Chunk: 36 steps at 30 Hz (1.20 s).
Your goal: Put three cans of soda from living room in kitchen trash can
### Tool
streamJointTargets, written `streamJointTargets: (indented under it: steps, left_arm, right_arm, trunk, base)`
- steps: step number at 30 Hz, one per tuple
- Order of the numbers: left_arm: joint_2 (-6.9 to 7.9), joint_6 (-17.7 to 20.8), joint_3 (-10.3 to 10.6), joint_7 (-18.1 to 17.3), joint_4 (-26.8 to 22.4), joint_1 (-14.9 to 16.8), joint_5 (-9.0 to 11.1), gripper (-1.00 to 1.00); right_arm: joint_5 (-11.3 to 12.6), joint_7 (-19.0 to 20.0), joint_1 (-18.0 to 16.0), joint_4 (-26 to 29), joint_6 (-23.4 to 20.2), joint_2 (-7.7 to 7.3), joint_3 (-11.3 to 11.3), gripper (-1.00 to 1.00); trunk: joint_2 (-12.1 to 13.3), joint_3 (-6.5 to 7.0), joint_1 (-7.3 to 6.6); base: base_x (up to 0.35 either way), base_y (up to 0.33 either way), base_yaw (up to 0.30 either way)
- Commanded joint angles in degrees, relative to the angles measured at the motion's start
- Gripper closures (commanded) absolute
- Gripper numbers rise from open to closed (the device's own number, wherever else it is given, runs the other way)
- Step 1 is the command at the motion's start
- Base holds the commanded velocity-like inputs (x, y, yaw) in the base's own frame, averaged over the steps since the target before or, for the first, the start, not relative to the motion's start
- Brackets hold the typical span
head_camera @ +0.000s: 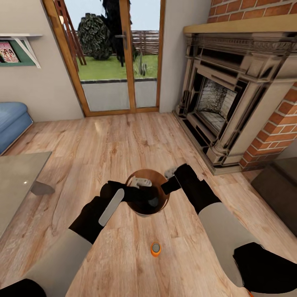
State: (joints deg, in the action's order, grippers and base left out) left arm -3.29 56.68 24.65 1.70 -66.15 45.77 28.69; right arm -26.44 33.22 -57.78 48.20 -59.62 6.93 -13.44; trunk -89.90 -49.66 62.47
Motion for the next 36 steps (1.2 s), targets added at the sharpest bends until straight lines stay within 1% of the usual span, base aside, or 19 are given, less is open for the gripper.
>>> streamJointTargets:
  steps: [1,6,8,11,17,19,21,23,24,25,26,28,29,30,31,33,34,35,36]
  left_arm:
    - [0.15,0.23,-0.03,-0.1,-1.66,-0.04,-0.22,-1.0]
    - [0.47,1.53,-0.27,-0.34,-11.54,-0.42,0.28,-1.0]
    - [0.64,3.31,-0.48,-0.5,-15.39,-1.06,0.39,-1.0]
    - [1.16,3.32,-0.59,-0.62,-17.64,-2.03,0.45,-1.0]
    - [3.02,3.32,-1.05,-0.64,-22.68,-3.54,0.48,-1.0]
    - [4.01,3.32,-3.24,-0.6,-23.94,-4.34,0.49,-1.0]
    - [4.56,3.32,-6.31,-0.59,-24.41,-4.96,0.5,-1.0]
    - [5.29,3.32,-13.88,-0.75,-24.91,-6.82,0.59,-1.0]
    - [5.5,3.32,-15.58,-0.85,-24.98,-7.42,0.61,-1.0]
    - [6.39,3.32,-18.53,-1.15,-25.06,-8.71,0.63,-1.0]
    - [7.07,3.32,-19.79,-1.36,-25.09,-9.35,0.63,-1.0]
    - [10.52,3.32,-23.9,-2.78,-25.09,-11.61,0.64,-1.0]
    - [11.3,3.32,-24.83,-3.28,-25.05,-12.04,0.62,-1.0]
    - [12.79,3.32,-26.66,-4.22,-24.92,-12.85,0.51,-1.0]
    - [13.46,3.32,-27.56,-4.6,-24.86,-13.33,0.44,-1.0]
    - [15.49,1.31,-30.25,-5.62,-24.73,-16.35,0.26,-1.0]
    - [15.81,0.45,-30.66,-5.84,-24.72,-17.22,0.25,-1.0]
    - [16.57,-2.26,-31.59,-6.6,-24.65,-20.88,0.13,-1.0]
    - [16.75,-3.67,-31.81,-6.85,-24.58,-22.67,0.02,-1.0]
  right_arm:
    - [1.83,0.27,-0.01,1.63,-0.38,-0.02,0.08,1.0]
    - [1.83,0.27,0.0,1.57,-0.38,-0.17,0.4,1.0]
    - [1.83,0.27,0.0,1.56,-0.38,-0.27,0.67,1.0]
    - [1.83,0.27,-0.01,1.55,-0.38,-0.46,0.82,1.0]
    - [1.87,0.29,-0.01,1.55,-0.38,-0.74,0.94,1.0]
    - [1.89,0.32,0.01,1.55,-0.38,-0.8,0.95,1.0]
    - [1.9,0.33,0.02,1.55,-0.38,-0.84,0.97,1.0]
    - [1.91,0.35,0.03,1.55,-0.38,-1.26,0.99,1.0]
    - [1.91,0.35,0.03,1.55,-0.38,-1.48,1.0,1.0]
    - [1.93,0.35,0.03,1.55,-0.38,-2.17,1.03,1.0]
    - [1.94,0.4,0.03,1.55,-0.38,-2.63,1.07,1.0]
    - [2.03,0.63,0.03,1.59,-0.38,-4.96,1.26,1.0]
    - [2.04,0.67,0.03,1.61,-0.38,-5.62,1.29,1.0]
    - [2.06,0.73,0.03,1.74,-0.38,-7.02,1.35,1.0]
    - [2.09,0.78,0.03,1.84,-0.38,-7.76,1.39,1.0]
    - [2.17,0.91,0.03,2.11,-0.38,-11.16,2.4,1.0]
    - [2.19,0.95,0.03,2.17,-0.38,-12.02,2.95,1.0]
    - [2.16,1.13,0.03,2.32,-0.38,-14.93,5.42,1.0]
    - [2.23,1.23,0.06,2.33,-0.38,-16.27,6.17,1.0]
  trunk:
    - [0.0,0.0,0.0]
    - [0.0,0.0,0.0]
    - [0.0,0.0,0.0]
    - [0.0,0.0,0.0]
    - [0.0,0.0,0.0]
    - [0.0,0.0,0.0]
    - [0.0,0.0,0.0]
    - [0.0,0.0,0.0]
    - [0.0,0.0,0.0]
    - [0.0,0.0,0.0]
    - [0.0,0.0,0.0]
    - [0.0,0.0,0.0]
    - [0.0,0.0,0.0]
    - [0.0,0.0,0.0]
    - [0.0,0.0,0.0]
    - [0.0,0.0,0.0]
    - [0.0,0.0,0.0]
    - [0.0,0.0,0.0]
    - [0.0,0.0,0.0]
  base:
    - [0.0,0.0,0.0]
    - [0.0,0.0,0.0]
    - [0.0,0.0,0.0]
    - [0.0,0.0,0.0]
    - [0.0,0.0,0.0]
    - [0.0,0.0,0.0]
    - [0.0,0.0,0.0]
    - [0.0,0.0,0.0]
    - [0.0,0.0,0.0]
    - [0.0,0.0,0.0]
    - [0.0,0.0,0.0]
    - [0.0,0.0,0.0]
    - [0.0,0.0,0.0]
    - [0.0,0.0,0.0]
    - [0.0,0.0,0.0]
    - [0.0,0.0,0.0]
    - [0.0,0.0,0.0]
    - [0.0,0.0,0.0]
    - [0.0,0.0,0.0]
